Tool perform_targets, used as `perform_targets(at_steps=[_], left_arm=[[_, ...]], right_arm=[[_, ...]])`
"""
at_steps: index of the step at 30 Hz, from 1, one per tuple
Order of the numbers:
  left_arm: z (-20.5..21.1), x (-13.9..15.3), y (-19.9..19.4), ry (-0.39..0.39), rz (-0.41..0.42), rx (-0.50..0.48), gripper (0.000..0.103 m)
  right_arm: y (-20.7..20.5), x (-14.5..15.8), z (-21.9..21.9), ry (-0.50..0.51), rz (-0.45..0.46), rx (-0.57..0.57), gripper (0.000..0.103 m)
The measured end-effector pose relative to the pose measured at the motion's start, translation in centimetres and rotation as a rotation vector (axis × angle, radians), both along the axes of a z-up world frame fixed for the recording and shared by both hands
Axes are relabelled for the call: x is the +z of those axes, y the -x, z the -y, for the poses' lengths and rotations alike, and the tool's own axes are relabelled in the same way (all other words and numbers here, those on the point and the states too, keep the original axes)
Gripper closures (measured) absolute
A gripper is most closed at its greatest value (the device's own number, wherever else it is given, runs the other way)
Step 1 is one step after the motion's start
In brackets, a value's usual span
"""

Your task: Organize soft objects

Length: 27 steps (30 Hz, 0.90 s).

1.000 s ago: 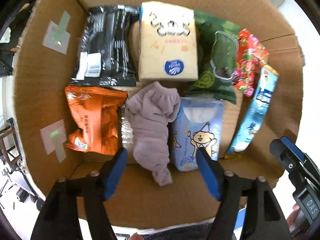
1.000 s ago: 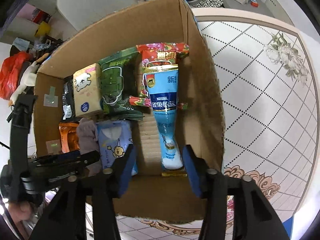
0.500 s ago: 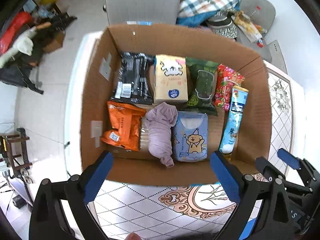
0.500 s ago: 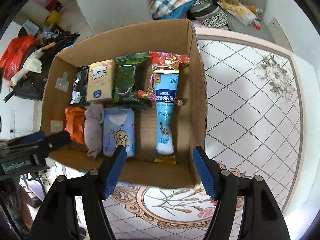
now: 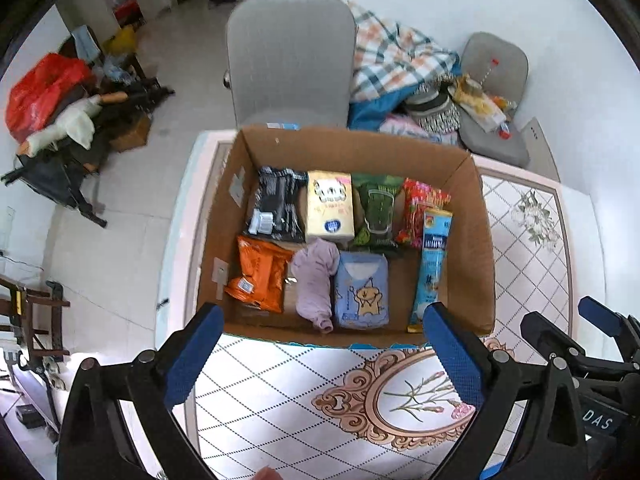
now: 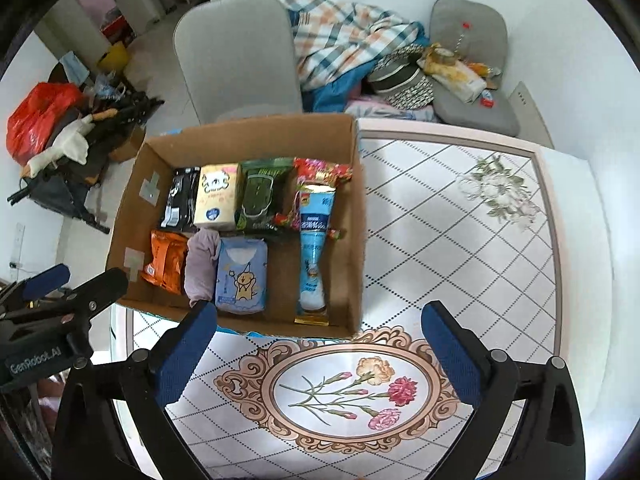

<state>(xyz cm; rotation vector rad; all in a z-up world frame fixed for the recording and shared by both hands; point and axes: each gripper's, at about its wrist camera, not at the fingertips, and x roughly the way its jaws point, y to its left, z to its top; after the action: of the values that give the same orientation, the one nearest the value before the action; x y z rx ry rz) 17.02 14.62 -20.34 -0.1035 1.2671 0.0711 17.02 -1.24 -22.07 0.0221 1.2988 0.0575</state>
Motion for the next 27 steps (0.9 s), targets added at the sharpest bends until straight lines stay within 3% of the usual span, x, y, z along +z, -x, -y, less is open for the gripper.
perform_targets(at_steps=[8, 16, 27], left_arm=[[1.4, 4.5, 2.8, -0.004, 0.067, -0.017, 0.001], [2.5, 11.1, 7.5, -0.01, 0.191, -0.027, 0.001], [3.4, 15.9, 11.9, -0.023, 0.259, -0.024, 0.001]], right_arm=[[2.0, 3.2, 1.8, -0.023, 0.035, -0.027, 0.0], [7.6, 11.2, 2.6, -0.015, 0.175, 0.013, 0.0], [12.7, 18.7, 2.6, 0.005, 0.3, 0.044, 0.0]])
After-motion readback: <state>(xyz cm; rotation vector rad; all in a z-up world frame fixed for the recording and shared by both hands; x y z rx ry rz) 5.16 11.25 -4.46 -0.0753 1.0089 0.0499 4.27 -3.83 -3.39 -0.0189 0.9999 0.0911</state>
